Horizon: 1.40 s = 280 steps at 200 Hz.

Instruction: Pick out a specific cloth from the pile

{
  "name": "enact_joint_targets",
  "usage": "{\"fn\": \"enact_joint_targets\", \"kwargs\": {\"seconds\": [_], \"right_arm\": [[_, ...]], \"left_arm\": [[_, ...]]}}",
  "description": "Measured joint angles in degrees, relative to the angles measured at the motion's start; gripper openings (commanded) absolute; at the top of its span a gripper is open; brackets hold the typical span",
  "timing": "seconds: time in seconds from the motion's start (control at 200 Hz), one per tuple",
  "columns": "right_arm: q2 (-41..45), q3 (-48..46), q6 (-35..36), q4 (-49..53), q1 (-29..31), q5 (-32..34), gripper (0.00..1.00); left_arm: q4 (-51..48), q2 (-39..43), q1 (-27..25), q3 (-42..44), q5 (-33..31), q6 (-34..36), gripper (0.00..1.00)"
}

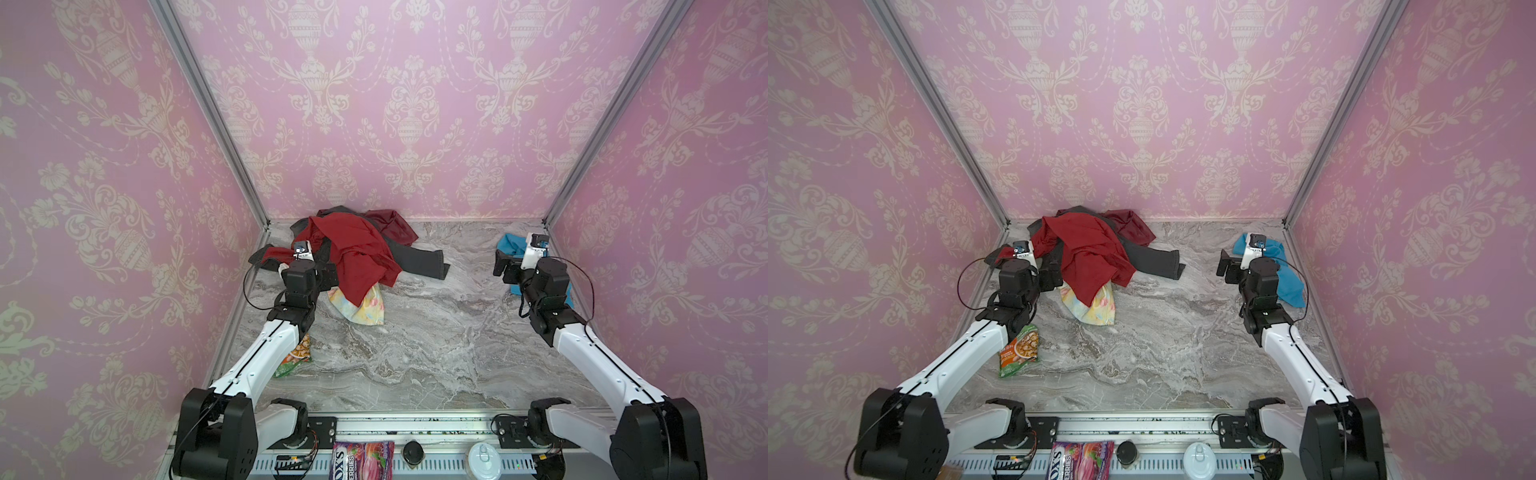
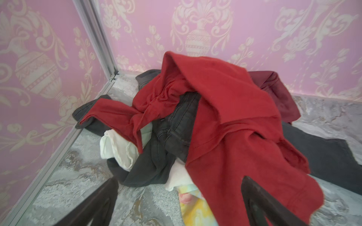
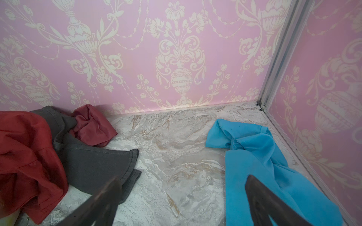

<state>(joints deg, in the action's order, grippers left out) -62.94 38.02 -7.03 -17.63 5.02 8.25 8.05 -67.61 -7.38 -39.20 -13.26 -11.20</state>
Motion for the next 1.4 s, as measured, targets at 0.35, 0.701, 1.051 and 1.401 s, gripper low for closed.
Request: {"fn": "enact_joint_targets", "kwargs": {"seconds": [0.35, 0.701, 1.051, 1.401], "right_arm": [[5.95, -5.92, 3.48, 2.45, 0.00, 2.27, 1.00], [-3.67, -13.73, 4.48, -6.45, 0.00, 2.21, 1.00], [-13.94, -18.73, 5.16, -22.08, 0.00, 2.25, 1.00], [-21.14, -19.32, 5.99, -35.06, 0.00, 1.11, 1.00]], "left_arm": [[12.76, -4.35, 3.96, 9.94, -5.38, 3.06, 0.99], [24.15, -10.97, 5.42, 13.57, -4.59, 5.49, 0.99], [37.70, -17.49, 6.43, 18.05, 0.07, 8.33, 0.99], [45.55, -21.94, 6.51, 19.54, 2.49, 9.03, 0.99]]}}
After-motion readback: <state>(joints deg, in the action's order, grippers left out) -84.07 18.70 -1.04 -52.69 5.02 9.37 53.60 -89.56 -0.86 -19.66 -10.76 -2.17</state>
